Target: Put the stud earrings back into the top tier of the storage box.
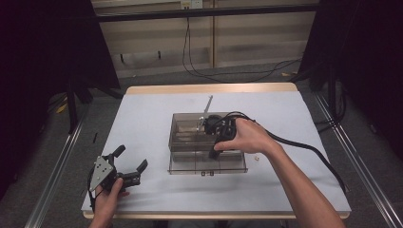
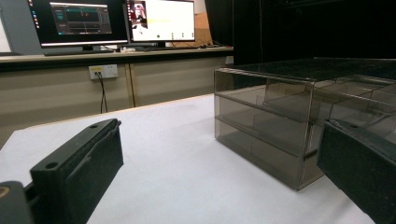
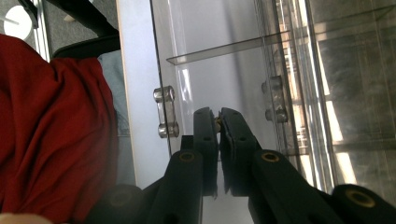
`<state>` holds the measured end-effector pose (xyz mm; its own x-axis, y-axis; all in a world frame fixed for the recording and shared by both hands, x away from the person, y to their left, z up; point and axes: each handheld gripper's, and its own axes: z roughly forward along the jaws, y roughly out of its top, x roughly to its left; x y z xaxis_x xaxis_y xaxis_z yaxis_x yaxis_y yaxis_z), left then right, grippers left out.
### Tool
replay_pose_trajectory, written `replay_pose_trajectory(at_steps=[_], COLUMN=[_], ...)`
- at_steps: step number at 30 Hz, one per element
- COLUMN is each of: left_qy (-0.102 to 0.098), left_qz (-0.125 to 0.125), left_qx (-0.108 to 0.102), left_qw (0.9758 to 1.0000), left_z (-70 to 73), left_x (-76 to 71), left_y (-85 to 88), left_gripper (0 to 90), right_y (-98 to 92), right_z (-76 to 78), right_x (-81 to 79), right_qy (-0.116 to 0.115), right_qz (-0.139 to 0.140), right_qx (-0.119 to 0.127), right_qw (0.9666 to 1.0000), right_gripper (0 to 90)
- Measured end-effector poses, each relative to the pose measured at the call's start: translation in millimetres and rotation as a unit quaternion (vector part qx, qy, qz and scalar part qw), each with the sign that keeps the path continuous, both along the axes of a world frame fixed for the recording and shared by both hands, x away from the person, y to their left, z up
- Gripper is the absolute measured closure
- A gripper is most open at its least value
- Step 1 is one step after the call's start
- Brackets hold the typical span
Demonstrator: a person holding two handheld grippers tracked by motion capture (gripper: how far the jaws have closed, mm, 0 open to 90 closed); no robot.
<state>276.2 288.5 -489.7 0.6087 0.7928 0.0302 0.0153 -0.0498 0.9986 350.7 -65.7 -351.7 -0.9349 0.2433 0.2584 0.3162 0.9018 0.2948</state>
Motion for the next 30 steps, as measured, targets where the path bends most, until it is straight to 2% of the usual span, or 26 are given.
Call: replay_pose_trajectory(at_steps=[3,6,12,23,30], left_qy=[0.000,-0.001,-0.001,0.000,0.001], left_qz=[0.000,0.001,0.000,0.000,0.000], left_qx=[0.002,0.002,0.003,0.000,-0.001], left_qw=[1.0000,1.0000,1.0000,1.0000,1.0000], left_z=[0.0,0.0,0.0,-0.1,-0.1], left_x=[0.0,-0.1,-0.1,0.0,0.0], left_y=[0.4,0.5,0.2,0.1,0.1], left_gripper=[0.7,0.7,0.7,0.7,0.7], right_y=[7.0,11.1,16.5,21.5,23.0], right_z=[-2.1,-5.4,-11.3,-19.3,-22.3], right_x=[2.4,5.1,6.7,6.9,8.6], right_qy=[0.004,0.008,0.013,0.012,0.007], right_qz=[0.009,-0.005,-0.002,-0.008,-0.006], right_qx=[-0.007,-0.024,-0.048,-0.068,-0.072], right_qw=[0.9999,0.9997,0.9988,0.9976,0.9973], right_gripper=[85.7,85.6,85.6,85.6,85.6])
